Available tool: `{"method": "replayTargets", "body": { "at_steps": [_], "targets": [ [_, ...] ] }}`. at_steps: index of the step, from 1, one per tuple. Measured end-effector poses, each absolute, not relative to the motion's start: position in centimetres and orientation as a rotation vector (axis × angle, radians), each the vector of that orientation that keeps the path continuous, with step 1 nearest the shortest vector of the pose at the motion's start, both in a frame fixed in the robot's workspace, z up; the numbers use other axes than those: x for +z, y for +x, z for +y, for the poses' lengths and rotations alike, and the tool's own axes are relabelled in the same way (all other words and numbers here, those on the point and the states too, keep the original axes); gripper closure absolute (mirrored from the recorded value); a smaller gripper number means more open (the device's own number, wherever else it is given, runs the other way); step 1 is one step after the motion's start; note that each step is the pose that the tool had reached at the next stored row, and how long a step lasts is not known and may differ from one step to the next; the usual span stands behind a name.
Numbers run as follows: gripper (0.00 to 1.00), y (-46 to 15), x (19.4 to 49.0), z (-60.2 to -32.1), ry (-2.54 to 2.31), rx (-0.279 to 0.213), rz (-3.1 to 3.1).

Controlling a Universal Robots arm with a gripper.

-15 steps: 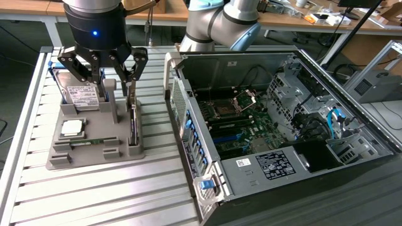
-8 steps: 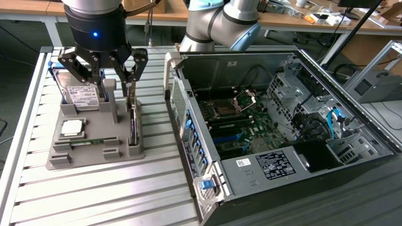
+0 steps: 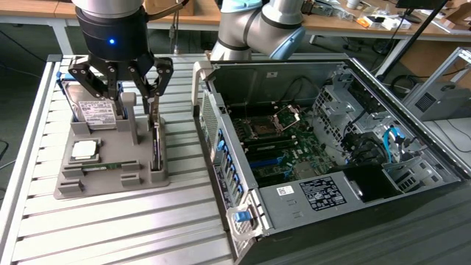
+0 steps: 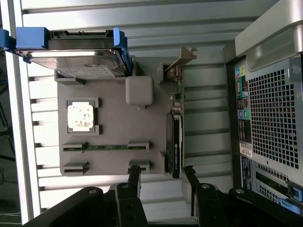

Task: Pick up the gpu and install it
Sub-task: 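Pick up the gpu and move the gpu toward the slot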

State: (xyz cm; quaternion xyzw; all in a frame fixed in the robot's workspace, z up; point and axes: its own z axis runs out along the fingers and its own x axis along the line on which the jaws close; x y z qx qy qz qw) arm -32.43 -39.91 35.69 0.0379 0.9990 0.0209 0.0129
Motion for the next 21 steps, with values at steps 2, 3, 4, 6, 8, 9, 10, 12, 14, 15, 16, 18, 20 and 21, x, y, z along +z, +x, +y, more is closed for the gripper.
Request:
{"method": "replayTargets", "body": {
  "at_steps": [2,3,4,6,8,9,10,12,14,15,16,18,20,21],
  "targets": [
    [0.52,-32.43,35.64,-39.91,0.118,0.065,3.113],
    [0.52,-32.43,35.62,-39.91,0.118,0.065,3.113],
    [0.52,-32.43,35.60,-39.91,0.118,0.065,3.113],
    [0.52,-32.43,35.56,-39.91,0.118,0.065,3.113],
    [0.52,-32.43,35.53,-39.91,0.118,0.065,3.113],
    [0.52,-32.43,35.51,-39.91,0.118,0.065,3.113],
    [0.52,-32.43,35.49,-39.91,0.118,0.065,3.113],
    [0.52,-32.43,35.45,-39.91,0.118,0.065,3.113],
    [0.52,-32.43,35.41,-39.91,0.118,0.065,3.113],
    [0.52,-32.43,35.38,-39.90,0.118,0.065,3.113],
    [0.52,-32.43,35.36,-39.91,0.118,0.065,3.113],
    [0.52,-32.43,35.31,-39.90,0.118,0.065,3.113],
    [0.52,-32.43,35.26,-39.91,0.118,0.065,3.113],
    [0.52,-32.43,35.24,-39.91,0.118,0.065,3.113]
  ]
}}
